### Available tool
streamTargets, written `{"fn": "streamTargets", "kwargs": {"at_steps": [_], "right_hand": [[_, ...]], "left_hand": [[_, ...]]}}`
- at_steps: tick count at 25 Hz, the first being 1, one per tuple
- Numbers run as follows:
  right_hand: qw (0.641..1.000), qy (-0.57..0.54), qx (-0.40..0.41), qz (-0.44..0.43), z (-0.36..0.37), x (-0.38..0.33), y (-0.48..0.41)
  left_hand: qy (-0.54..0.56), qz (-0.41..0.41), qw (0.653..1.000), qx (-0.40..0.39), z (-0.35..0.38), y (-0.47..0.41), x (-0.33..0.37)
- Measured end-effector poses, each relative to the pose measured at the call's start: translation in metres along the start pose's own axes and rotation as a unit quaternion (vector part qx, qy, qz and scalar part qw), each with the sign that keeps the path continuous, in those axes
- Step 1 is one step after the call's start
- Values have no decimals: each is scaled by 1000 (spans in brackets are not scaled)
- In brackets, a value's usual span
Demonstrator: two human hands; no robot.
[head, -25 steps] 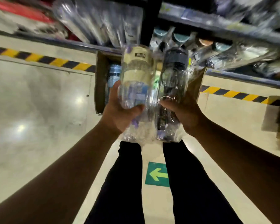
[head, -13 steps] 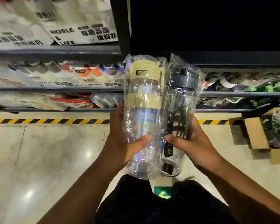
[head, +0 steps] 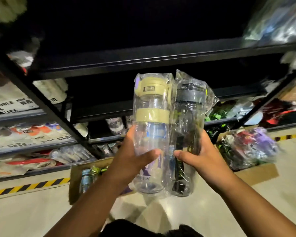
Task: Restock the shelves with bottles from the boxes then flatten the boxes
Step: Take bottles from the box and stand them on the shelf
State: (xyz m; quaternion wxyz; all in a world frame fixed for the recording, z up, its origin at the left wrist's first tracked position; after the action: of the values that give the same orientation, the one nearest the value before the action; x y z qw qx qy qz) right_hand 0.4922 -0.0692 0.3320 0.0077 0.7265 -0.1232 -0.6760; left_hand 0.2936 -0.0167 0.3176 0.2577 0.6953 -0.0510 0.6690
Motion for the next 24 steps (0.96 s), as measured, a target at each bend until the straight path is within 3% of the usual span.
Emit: {"fn": "streamTargets", "kwargs": {"at_steps": [9, 16, 19, 24], "right_hand": [[998, 28, 39, -40, -138, -31, -38], [988, 97, 88, -80, -215, -66, -150], [974, 152, 123, -116, -245, -101, -197], [935, 239, 164, -203, -279, -139, -269]], "left_hand": [[17, 19, 997, -71, 122, -82, 71], [18, 52, 995, -84, 158, -204, 120], [21, 56, 993, -104, 170, -250, 154], [29, 46, 996, -72, 172, -312, 179]]}}
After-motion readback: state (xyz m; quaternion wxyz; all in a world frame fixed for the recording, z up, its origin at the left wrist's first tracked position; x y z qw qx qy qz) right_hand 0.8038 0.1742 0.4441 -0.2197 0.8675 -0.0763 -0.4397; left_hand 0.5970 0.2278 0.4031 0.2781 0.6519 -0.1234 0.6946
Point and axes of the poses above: each hand's wrist, its own y-axis away from the middle knuckle, its own z-axis out of the palm, x = y × z, the point moved 4 cm from there along -y, towards the middle knuckle, and after that the axes turned 3 degrees about -z, right-handed, at the moved point
